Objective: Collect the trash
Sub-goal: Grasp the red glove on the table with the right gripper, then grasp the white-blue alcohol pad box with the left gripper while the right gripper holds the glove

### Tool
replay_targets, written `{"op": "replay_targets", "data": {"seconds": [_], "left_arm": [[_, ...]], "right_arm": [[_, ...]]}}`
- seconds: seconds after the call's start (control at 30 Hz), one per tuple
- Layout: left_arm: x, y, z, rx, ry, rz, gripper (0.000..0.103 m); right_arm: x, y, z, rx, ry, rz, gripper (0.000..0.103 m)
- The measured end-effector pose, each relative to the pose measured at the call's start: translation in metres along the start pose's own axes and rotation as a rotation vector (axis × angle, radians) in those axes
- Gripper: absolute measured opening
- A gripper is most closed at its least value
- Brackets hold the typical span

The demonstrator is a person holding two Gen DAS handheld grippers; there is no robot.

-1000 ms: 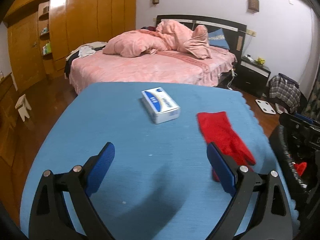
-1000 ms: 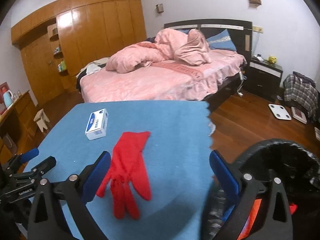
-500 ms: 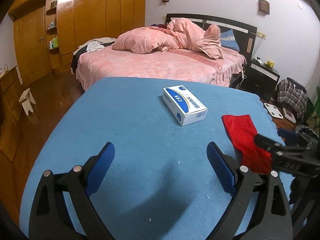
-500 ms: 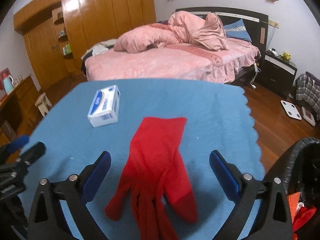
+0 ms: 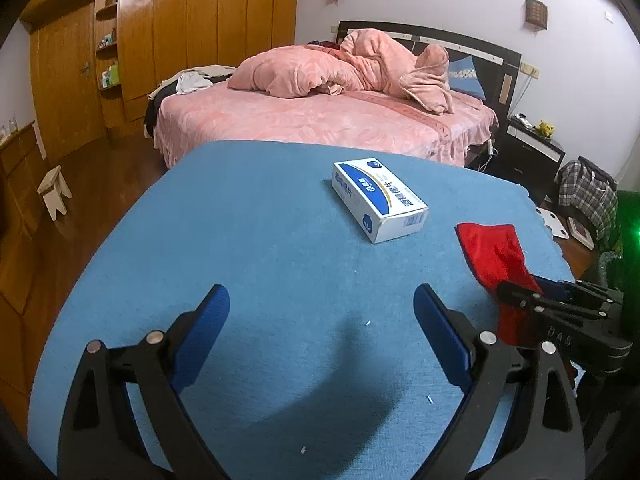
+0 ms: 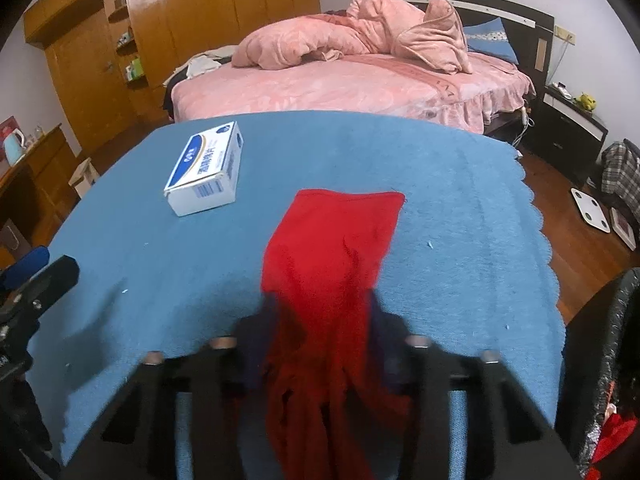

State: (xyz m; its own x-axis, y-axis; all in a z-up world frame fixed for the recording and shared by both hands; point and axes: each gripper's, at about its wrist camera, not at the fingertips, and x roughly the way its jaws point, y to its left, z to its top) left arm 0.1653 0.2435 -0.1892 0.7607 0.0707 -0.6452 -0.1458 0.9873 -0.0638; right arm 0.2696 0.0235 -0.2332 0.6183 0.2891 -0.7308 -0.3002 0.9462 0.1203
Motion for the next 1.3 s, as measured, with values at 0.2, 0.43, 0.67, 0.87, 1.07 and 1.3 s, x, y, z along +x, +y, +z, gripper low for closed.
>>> {"op": "replay_targets", "data": {"seconds": [0.2,0.43,0.67,0.87,1.07,1.3], "left_arm": [[0.000,-0.005,0.000,0.004,0.001,-0.005,0.091],[0.006,-0.014,0.014,0.006,-0.010,-0.023,0.091],[0.027,-0.035,0.037,0.021,-0.018,-0.059,0.091],[0.059,-0.055,0.052,0.038,0.005,-0.069,0.091],[0.095,-0.059,0.057,0.014,0.057,-0.054,0.091],[0.118,-0.055,0.063,0.003,0.120,-0.028,0.089]], "right_arm": [[-0.004,0.001,0.001,-0.002,-0.025,0.039,0.008],[-0.009,-0.009,0.017,0.024,-0.075,0.031,0.007],[-0.008,-0.032,0.045,0.056,-0.119,0.018,0.007],[0.004,-0.042,0.060,0.061,-0.123,0.015,0.007],[0.016,-0.045,0.064,0.066,-0.116,0.027,0.007],[0.028,-0.048,0.060,0.070,-0.098,0.026,0.007]]}}
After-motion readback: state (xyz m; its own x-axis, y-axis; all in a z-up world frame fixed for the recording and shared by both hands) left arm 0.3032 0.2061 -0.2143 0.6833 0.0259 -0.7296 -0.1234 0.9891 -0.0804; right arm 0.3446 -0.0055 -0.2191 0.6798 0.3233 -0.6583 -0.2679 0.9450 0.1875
